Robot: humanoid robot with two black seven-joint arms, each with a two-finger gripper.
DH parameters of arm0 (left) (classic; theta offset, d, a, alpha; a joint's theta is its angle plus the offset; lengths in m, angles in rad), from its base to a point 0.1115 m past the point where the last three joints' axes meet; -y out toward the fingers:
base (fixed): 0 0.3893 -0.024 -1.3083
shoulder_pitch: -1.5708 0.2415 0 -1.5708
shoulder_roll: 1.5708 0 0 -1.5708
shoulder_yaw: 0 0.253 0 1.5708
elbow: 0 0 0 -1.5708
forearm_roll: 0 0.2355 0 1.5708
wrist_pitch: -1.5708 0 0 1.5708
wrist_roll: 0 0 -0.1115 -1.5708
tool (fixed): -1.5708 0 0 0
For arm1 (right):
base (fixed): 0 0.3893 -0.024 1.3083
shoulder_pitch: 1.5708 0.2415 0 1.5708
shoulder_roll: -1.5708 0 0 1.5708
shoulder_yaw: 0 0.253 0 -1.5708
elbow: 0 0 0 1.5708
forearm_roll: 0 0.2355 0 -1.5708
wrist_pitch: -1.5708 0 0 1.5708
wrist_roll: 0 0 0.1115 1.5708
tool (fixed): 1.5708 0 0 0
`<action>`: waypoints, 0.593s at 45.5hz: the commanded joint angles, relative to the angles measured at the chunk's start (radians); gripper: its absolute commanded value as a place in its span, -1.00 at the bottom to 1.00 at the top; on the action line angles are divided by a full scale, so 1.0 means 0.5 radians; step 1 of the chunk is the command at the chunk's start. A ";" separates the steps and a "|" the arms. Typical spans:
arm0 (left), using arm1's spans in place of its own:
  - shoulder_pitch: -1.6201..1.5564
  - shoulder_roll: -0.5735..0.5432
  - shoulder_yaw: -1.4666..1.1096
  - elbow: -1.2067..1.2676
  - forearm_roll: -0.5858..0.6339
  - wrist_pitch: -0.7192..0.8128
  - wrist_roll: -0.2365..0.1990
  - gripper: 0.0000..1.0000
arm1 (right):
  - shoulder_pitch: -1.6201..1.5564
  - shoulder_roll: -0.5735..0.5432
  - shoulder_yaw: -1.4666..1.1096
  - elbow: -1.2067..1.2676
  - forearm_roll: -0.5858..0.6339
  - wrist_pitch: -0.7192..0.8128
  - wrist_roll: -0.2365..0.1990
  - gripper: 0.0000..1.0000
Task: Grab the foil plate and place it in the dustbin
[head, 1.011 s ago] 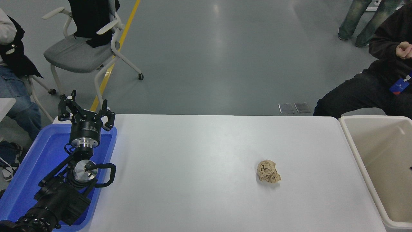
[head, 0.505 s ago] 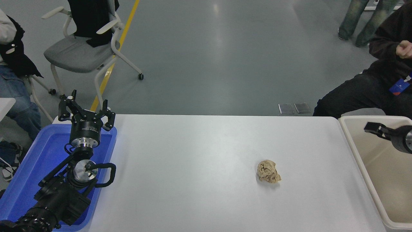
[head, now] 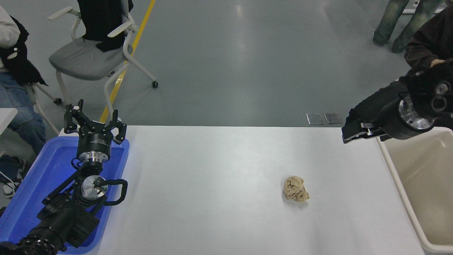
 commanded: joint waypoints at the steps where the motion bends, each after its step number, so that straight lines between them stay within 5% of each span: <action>1: 0.001 0.000 -0.003 -0.001 -0.003 0.000 -0.001 0.98 | 0.332 0.345 0.021 0.090 0.567 0.387 -0.001 1.00; 12: 0.001 0.000 0.000 -0.001 -0.003 0.000 -0.001 0.98 | 0.415 0.670 0.034 0.071 0.902 0.387 -0.001 1.00; 27: 0.001 0.000 0.000 0.002 -0.003 0.000 -0.001 0.98 | 0.482 0.477 -0.025 0.065 0.862 0.387 -0.004 1.00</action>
